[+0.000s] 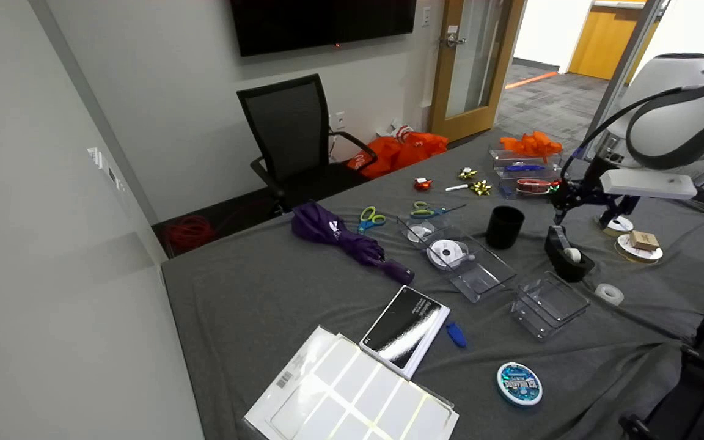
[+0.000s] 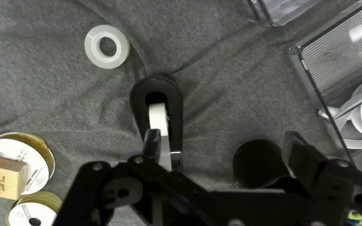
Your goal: Move the tape dispenser to the other side of the cup
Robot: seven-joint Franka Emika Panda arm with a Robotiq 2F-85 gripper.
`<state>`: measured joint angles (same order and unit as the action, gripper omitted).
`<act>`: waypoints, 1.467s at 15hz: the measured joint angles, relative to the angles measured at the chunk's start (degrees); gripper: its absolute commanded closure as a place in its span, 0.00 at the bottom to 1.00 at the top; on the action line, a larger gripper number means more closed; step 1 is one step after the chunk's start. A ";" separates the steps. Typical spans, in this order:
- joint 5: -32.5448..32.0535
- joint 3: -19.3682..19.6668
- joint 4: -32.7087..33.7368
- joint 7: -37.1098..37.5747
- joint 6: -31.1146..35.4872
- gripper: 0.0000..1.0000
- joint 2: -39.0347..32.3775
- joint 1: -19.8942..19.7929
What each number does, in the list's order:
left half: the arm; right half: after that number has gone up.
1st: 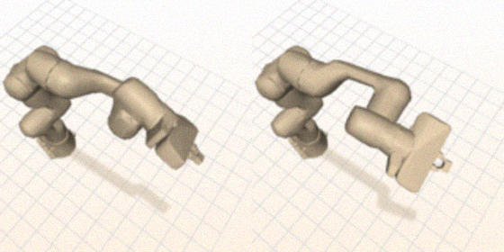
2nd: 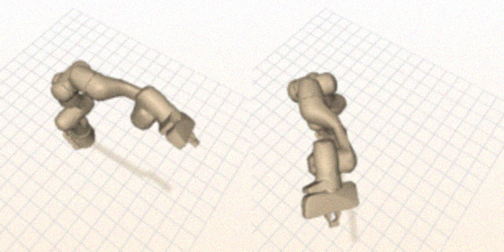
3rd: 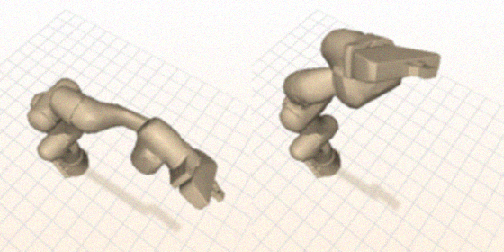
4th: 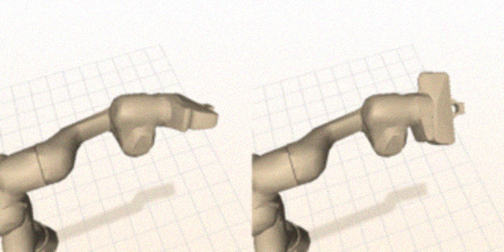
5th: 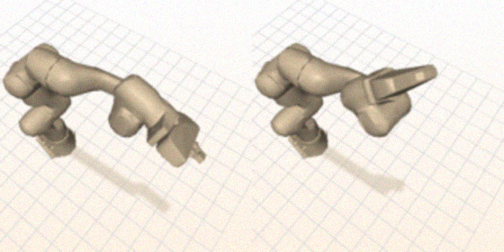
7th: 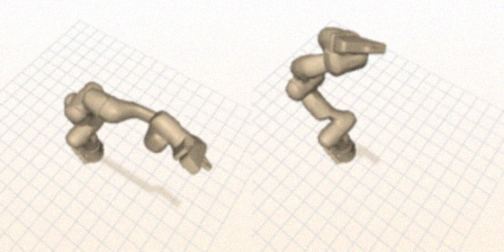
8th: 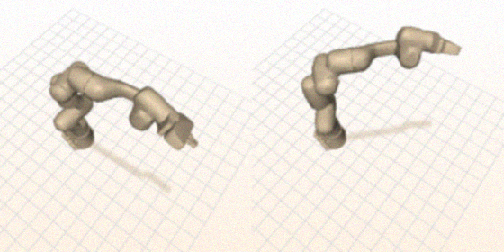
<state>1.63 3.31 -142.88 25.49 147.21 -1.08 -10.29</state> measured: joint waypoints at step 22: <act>-2.58 5.38 1.99 -4.58 14.14 0.00 -18.07 3.96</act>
<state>-0.95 8.68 -140.88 20.91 161.35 -19.16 -6.32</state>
